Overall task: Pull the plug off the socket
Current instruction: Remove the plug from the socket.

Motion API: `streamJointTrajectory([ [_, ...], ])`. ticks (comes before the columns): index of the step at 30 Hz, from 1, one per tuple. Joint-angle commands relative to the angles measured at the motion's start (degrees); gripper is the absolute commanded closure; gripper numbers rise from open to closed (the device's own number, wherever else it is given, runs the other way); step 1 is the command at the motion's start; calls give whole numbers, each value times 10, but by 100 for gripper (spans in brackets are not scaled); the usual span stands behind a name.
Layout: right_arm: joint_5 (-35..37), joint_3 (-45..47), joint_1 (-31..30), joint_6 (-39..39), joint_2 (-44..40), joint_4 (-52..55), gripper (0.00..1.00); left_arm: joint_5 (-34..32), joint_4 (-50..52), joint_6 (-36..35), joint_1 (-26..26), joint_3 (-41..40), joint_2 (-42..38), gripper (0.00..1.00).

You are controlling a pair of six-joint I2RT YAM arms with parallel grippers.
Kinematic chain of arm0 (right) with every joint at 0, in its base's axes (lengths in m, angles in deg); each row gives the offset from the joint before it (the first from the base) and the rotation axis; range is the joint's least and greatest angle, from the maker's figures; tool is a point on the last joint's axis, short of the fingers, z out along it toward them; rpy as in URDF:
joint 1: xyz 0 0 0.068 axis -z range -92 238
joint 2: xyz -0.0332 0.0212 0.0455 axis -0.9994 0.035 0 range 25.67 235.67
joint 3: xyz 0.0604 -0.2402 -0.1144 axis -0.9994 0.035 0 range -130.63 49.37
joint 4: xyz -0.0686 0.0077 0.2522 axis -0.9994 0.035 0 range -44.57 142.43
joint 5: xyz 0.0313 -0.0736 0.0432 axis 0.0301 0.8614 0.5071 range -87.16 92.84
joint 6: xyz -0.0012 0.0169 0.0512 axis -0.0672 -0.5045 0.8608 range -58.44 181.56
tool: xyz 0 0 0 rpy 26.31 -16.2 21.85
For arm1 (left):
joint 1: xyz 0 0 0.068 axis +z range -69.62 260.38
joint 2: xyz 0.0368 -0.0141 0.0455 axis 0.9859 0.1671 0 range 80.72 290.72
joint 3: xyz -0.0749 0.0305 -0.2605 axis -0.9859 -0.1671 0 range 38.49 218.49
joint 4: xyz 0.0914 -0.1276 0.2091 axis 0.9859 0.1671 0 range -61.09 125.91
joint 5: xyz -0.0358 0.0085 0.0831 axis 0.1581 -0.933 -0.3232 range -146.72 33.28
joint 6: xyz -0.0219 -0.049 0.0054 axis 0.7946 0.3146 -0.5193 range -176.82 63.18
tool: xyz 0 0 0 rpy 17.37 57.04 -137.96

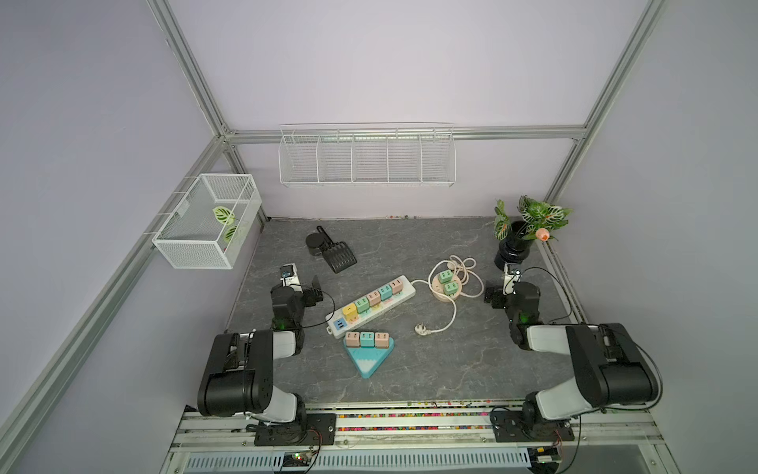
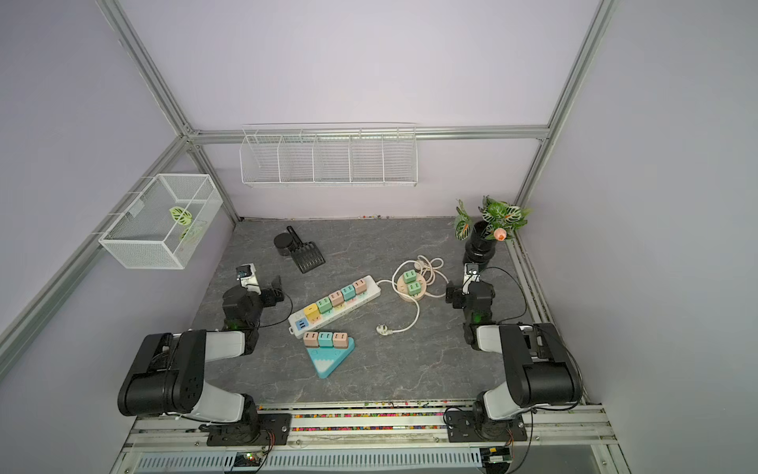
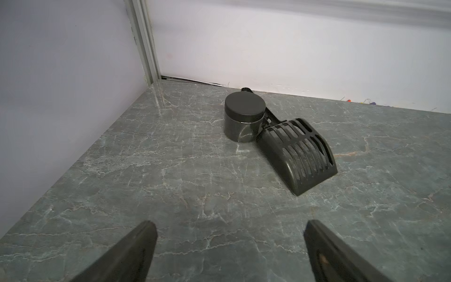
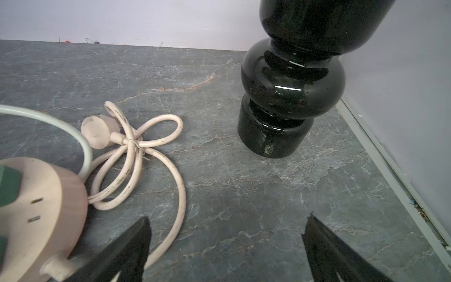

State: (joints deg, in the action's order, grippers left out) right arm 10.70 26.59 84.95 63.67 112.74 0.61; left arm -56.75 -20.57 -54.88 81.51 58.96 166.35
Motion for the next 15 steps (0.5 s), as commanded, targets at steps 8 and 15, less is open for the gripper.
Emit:
streamJointTrajectory([
  [8,-6,-5,4,-5,0,-9,1,-2,-5,4,4,12,6,0],
  [15,-6,-6,3,-5,1,-9,1,-3,-5,4,4,12,7,0],
])
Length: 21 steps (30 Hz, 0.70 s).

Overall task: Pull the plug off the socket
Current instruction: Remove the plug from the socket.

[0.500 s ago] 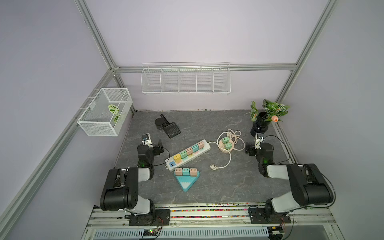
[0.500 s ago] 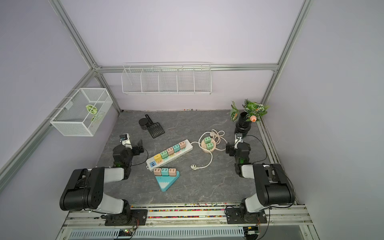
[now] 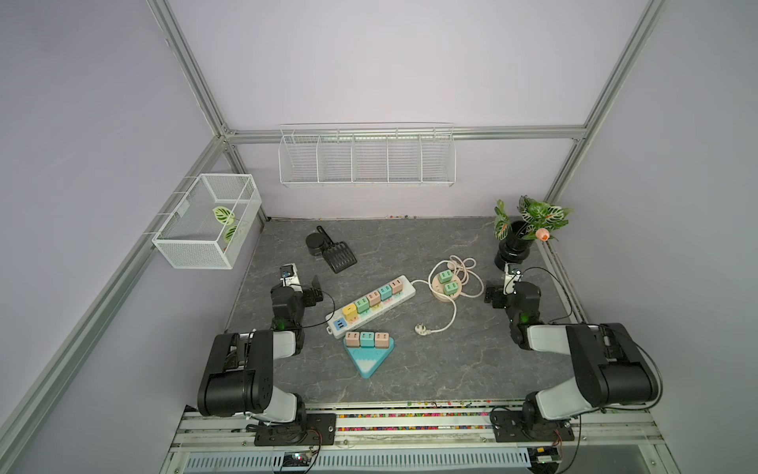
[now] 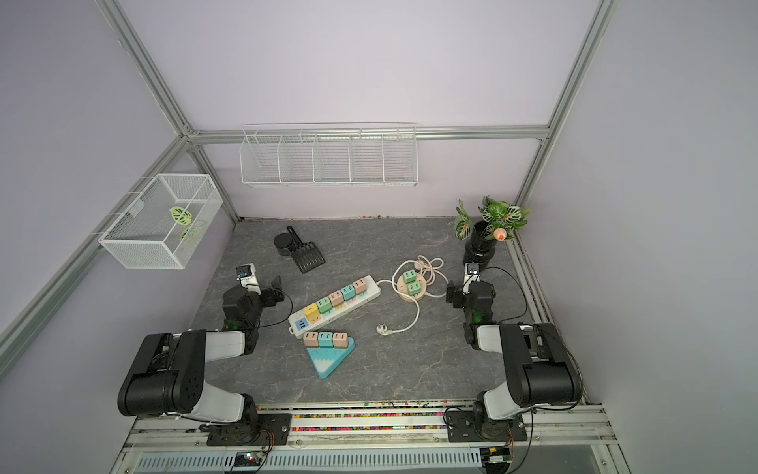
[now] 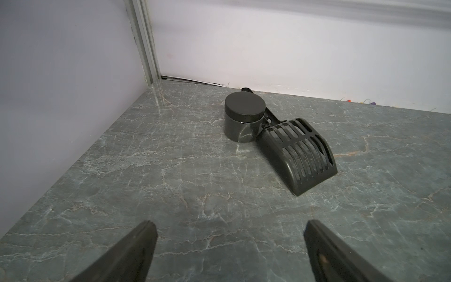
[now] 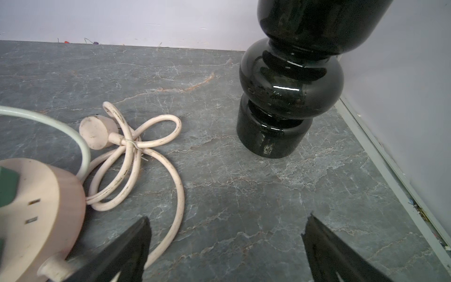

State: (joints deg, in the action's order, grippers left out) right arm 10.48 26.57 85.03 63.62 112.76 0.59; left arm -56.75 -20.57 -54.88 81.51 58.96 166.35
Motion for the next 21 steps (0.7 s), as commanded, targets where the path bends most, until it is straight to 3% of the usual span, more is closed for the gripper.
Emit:
streamJointTrajectory([
  [1,-4,-6,3,-5,0,-9,1,-3,-5,4,4,11,6,0],
  [20,-8,0,4,-11,-19,-33,1,-4,-10,2,3,11,6,0],
  [21,-14,-18,1,-15,-59,40,1,-10,-23,2,4,8,-5,0],
])
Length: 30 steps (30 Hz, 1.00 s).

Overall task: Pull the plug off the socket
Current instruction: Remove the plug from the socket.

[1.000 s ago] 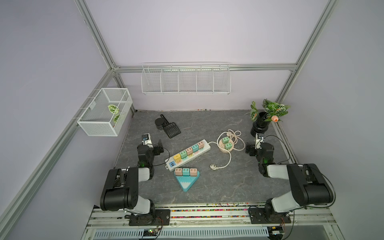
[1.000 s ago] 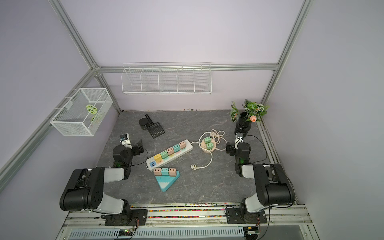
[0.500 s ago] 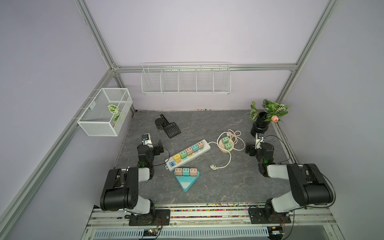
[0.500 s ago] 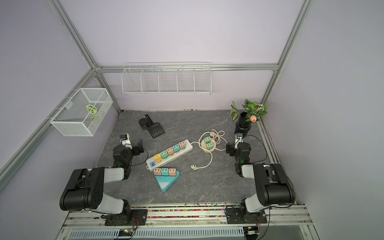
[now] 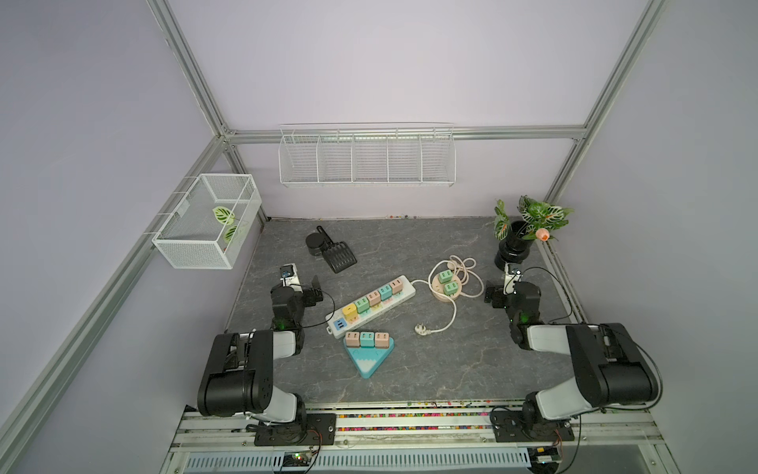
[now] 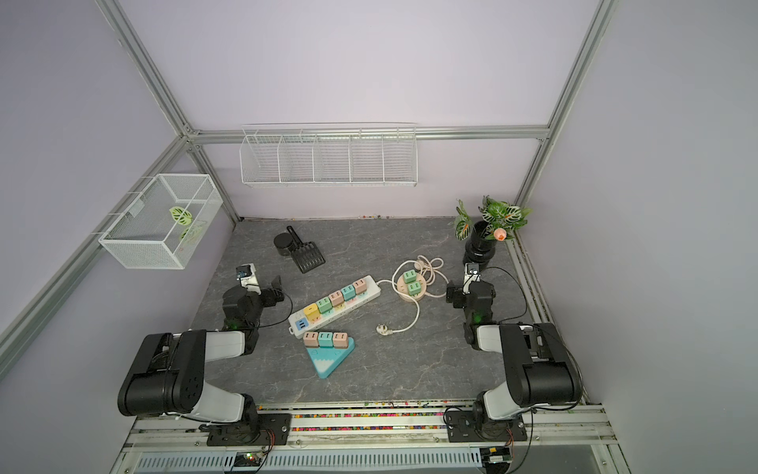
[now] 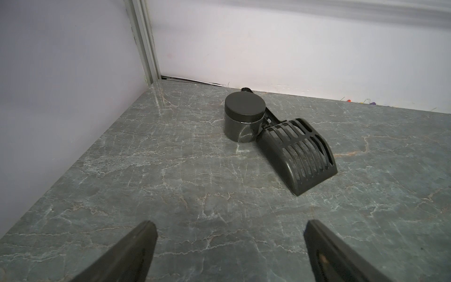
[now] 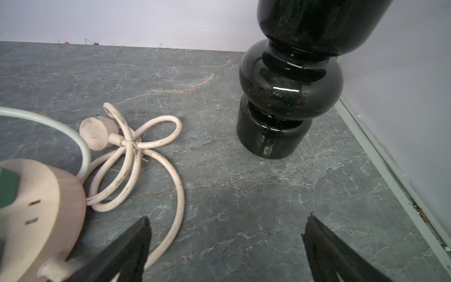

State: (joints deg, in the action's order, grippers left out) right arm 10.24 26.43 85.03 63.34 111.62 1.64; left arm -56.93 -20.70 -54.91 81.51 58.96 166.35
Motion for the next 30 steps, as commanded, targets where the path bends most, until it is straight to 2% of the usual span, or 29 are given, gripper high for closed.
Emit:
streamJointTrajectory([
  [1,-26,-41,0,-12,-92,113,1,-19,25,4,3,23,-33,0],
  [4,-65,-126,0,46,-188,324,1,-53,299,18,3,141,-102,0],
  [7,-56,-185,1,178,-215,442,1,-59,461,74,2,227,-126,0],
  [9,-88,-207,3,244,-213,485,1,-46,528,128,3,260,-136,0],
  [11,-158,-210,4,300,-206,482,1,-14,568,173,3,277,-147,0],
  [13,-290,-194,3,322,-191,414,1,47,574,210,3,275,-162,0],
  [15,-348,-185,-19,343,-169,362,3,108,561,244,3,266,-176,0],
  [18,-328,-223,-108,254,-140,427,3,211,513,291,2,243,-186,3],
  [20,-299,-256,-179,179,-116,482,4,245,497,336,-6,234,-185,5],
  [25,-328,-282,-331,7,-57,492,4,240,519,360,-58,228,-197,6],
  [28,-333,-280,-406,-122,-41,491,4,245,518,401,-62,208,-213,6],
  [30,-347,-289,-432,-168,-25,498,4,249,509,428,-62,187,-229,5],
])
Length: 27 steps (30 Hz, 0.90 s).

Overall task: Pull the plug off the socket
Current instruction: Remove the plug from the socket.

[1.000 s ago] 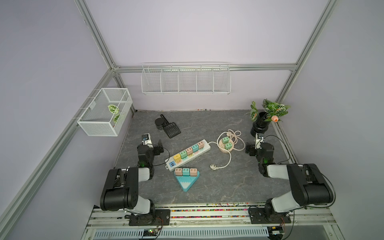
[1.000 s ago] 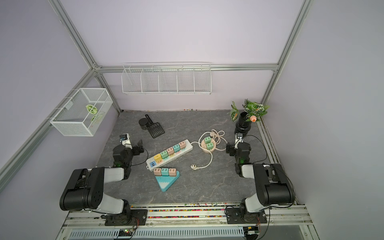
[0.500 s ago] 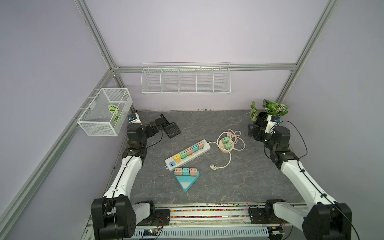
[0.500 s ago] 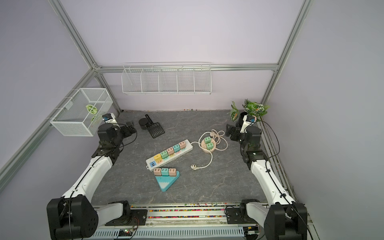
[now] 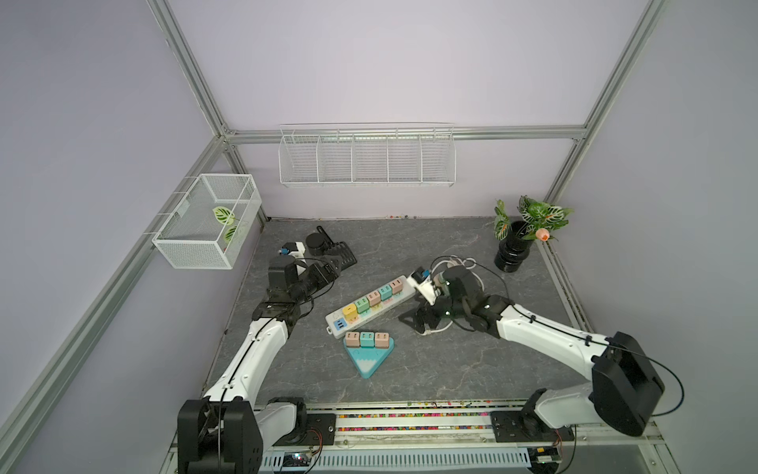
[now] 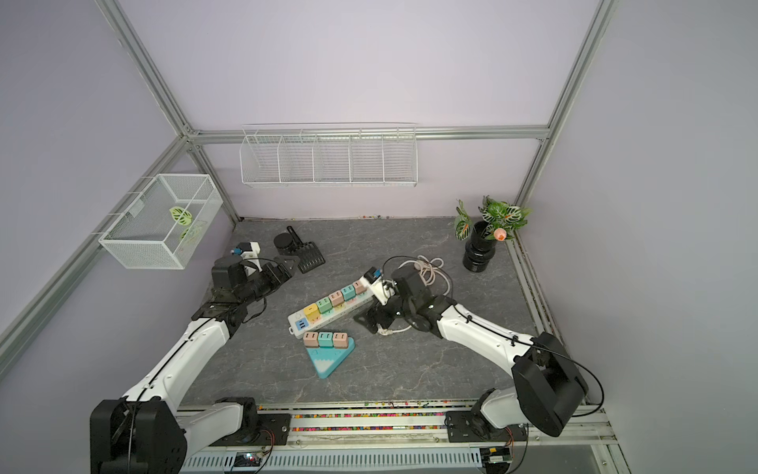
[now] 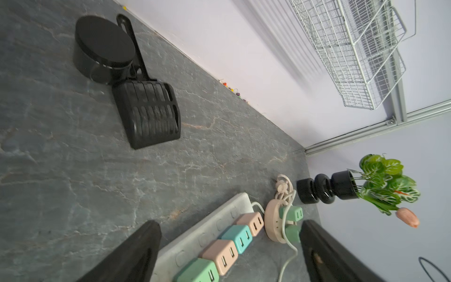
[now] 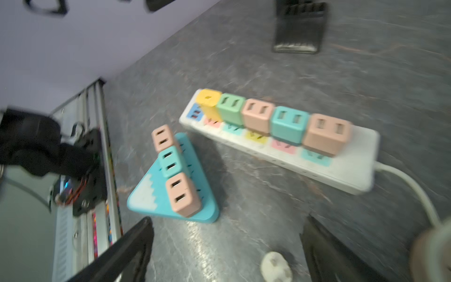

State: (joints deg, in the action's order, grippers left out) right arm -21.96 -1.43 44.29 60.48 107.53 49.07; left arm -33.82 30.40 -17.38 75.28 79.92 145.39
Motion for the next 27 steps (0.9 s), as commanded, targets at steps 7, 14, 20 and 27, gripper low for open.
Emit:
streamJointTrajectory([
  [7,-20,-89,-63,-227,115,96,4,5,34,113,0,-63,-85,6],
  [14,-41,-159,-63,-269,195,121,13,-38,152,126,0,-59,-146,8],
  [20,-63,-182,-66,-271,231,135,28,-26,219,139,0,-56,-166,10],
  [27,-47,-191,-78,-236,235,149,42,-9,241,146,0,-74,-207,13],
])
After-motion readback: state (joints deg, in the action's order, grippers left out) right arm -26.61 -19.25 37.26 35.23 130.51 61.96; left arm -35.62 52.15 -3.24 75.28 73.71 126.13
